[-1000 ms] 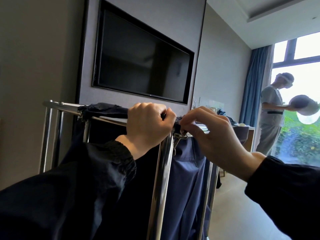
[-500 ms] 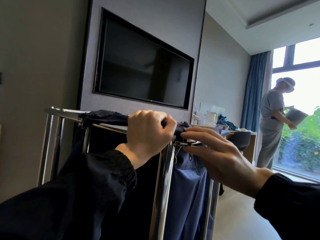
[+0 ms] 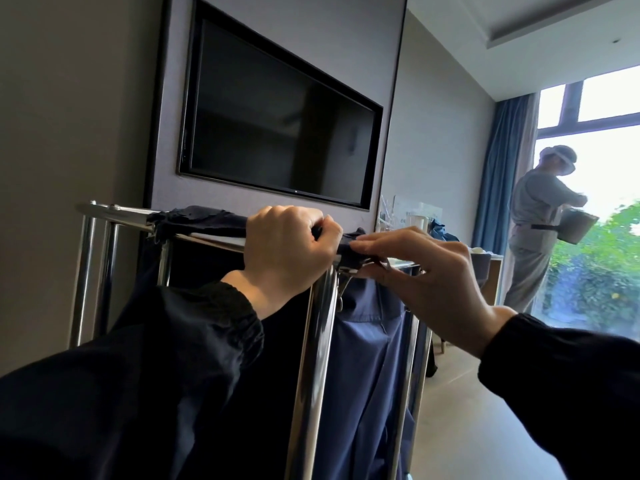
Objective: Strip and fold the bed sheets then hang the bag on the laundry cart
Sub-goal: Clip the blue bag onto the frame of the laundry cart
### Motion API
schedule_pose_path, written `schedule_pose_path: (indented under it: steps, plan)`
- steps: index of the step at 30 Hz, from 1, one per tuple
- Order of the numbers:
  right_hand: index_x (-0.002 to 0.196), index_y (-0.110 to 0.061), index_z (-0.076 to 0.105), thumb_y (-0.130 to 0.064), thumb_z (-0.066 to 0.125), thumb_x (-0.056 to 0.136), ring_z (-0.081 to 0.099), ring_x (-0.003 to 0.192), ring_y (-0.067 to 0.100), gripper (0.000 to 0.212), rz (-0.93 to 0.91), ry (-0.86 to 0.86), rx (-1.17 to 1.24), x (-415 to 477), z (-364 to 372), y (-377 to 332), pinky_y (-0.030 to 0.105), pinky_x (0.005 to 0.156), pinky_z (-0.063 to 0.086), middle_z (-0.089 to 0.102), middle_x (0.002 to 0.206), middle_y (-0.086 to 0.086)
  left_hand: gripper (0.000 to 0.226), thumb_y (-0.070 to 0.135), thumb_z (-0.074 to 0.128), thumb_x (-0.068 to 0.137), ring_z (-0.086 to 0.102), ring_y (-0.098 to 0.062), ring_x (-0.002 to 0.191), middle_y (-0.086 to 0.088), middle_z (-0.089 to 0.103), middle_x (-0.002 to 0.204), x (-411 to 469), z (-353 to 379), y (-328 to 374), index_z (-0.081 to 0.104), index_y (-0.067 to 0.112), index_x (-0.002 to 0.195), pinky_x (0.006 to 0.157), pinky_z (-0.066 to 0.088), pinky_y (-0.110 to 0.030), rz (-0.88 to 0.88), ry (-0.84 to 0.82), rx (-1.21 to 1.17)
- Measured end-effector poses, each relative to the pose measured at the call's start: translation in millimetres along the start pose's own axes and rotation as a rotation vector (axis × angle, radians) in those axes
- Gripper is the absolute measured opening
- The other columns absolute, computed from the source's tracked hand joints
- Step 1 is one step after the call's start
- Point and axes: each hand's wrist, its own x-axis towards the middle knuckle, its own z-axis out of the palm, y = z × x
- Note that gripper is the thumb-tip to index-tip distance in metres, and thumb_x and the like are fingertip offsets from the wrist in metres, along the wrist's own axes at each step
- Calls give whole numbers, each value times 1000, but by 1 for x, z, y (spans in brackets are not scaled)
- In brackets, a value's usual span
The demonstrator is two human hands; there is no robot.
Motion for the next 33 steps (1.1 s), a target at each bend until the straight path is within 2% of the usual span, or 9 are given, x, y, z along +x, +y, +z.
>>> schedule_pose_path:
  steps: [5, 7, 10, 12, 14, 20, 28, 31, 33]
  plan:
    - [90, -3, 73, -14, 73, 79, 66, 107, 15, 15, 34, 41, 19, -1, 0, 1, 41, 89, 54, 70, 107, 6, 41, 35, 39, 84, 31, -12, 39, 10, 26, 39, 0, 0, -2, 30, 22, 46, 49, 14, -20, 23, 13, -5]
    - [89, -2, 74, -11, 68, 84, 65, 107, 19, 11, -73, -40, -46, 2, -10, 6, 45, 86, 53, 71, 106, 7, 41, 36, 38, 84, 31, -12, 39, 10, 26, 39, 0, 0, -1, 28, 23, 46, 49, 14, -20, 17, 8, -8]
    - [93, -1, 74, -6, 61, 90, 63, 108, 27, 15, -338, -256, -267, 8, -26, 13, 46, 82, 52, 70, 107, 11, 42, 34, 41, 83, 30, -12, 40, 10, 26, 39, 0, 0, -1, 29, 22, 45, 48, 14, -20, 7, 12, -2]
    - [93, -1, 73, -7, 54, 96, 63, 101, 32, 20, -477, -342, -390, 11, -32, 12, 44, 75, 52, 69, 101, 15, 41, 33, 43, 83, 31, -12, 40, 9, 28, 39, 0, 1, -1, 31, 21, 46, 48, 14, -20, 5, 7, -1]
    - [90, -1, 73, -12, 49, 100, 62, 93, 31, 28, -533, -380, -455, 9, -31, 9, 38, 68, 52, 67, 93, 15, 42, 32, 44, 83, 32, -14, 41, 8, 29, 40, 0, 0, -1, 32, 19, 46, 49, 14, -21, -3, -2, 2]
    - [91, 3, 70, -10, 55, 98, 59, 82, 30, 21, -548, -390, -477, 5, -10, 0, 35, 70, 49, 63, 87, 14, 46, 30, 47, 83, 27, -8, 40, 9, 24, 39, 0, -1, 1, 23, 23, 45, 49, 13, -21, -13, -1, 12]
    - [102, 9, 68, -1, 53, 96, 60, 83, 33, 19, -474, -290, -388, -2, -3, -2, 38, 73, 51, 65, 88, 18, 46, 32, 46, 84, 31, -15, 41, 10, 25, 40, 0, -1, 2, 23, 25, 45, 49, 14, -24, -15, -2, 3]
    - [87, 7, 70, -4, 52, 97, 60, 82, 36, 23, -432, -281, -357, 0, -1, 1, 42, 69, 49, 64, 89, 19, 46, 33, 45, 84, 32, -13, 41, 9, 27, 40, 0, -1, 2, 25, 22, 45, 49, 15, -23, -24, -15, -12]
    - [84, 7, 70, -7, 51, 98, 60, 83, 37, 27, -414, -282, -374, -2, -1, 1, 43, 69, 48, 64, 90, 19, 45, 33, 45, 84, 31, -13, 41, 8, 27, 39, 0, -1, 2, 26, 21, 45, 49, 15, -22, -24, -13, -11]
